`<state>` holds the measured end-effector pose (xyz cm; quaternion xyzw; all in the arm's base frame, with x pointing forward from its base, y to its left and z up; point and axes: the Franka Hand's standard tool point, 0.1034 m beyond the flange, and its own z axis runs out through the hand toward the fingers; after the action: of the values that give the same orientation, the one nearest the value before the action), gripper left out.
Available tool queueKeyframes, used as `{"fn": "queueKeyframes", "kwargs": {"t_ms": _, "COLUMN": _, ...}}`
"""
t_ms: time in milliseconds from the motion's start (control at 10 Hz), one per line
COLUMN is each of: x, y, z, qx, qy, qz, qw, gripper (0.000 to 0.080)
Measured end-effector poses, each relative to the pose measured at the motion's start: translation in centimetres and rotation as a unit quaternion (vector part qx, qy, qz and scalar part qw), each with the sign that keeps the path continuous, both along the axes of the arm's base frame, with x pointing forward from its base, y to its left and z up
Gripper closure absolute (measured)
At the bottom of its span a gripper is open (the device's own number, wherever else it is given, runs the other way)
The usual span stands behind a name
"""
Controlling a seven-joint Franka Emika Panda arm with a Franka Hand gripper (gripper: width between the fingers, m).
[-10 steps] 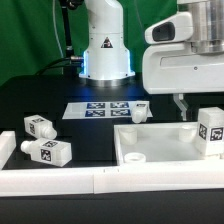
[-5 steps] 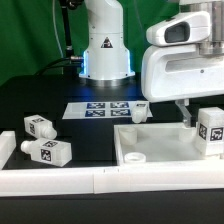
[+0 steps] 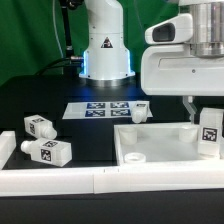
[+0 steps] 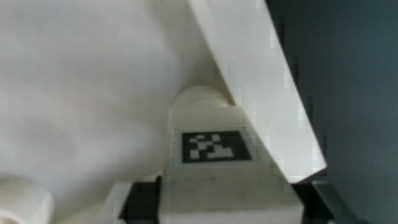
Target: Assemble one leg
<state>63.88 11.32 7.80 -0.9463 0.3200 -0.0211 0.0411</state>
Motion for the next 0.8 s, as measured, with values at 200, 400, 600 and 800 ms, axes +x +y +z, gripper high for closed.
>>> {"fn": "queueKeyframes", "kwargs": {"t_ms": 200, "x": 0.04, "y": -0.16, "z": -0.04, "qx": 0.029, "qy": 0.013, "qz": -0.171, "qw": 0.985, "gripper": 0.0508}}
{"fn": "queueKeyframes", "kwargs": {"t_ms": 400, "x": 0.02, "y": -0.28, "z": -0.08, "qx": 0.038, "qy": 0.015, "qz": -0.201, "qw": 0.979, "gripper": 0.0508}}
{"fn": "queueKeyframes", "kwargs": {"t_ms": 600, "x": 0.04, "y": -0.4, "z": -0.09, "qx": 0.033, "qy": 0.01, "qz": -0.15, "qw": 0.988, "gripper": 0.0426}}
{"fn": "queueKeyframes", "kwargs": {"t_ms": 800, "x": -0.08, "y": -1.0, "z": -0.2, "qx": 0.019, "qy": 0.003, "qz": 0.042, "qw": 0.999, "gripper": 0.0241}}
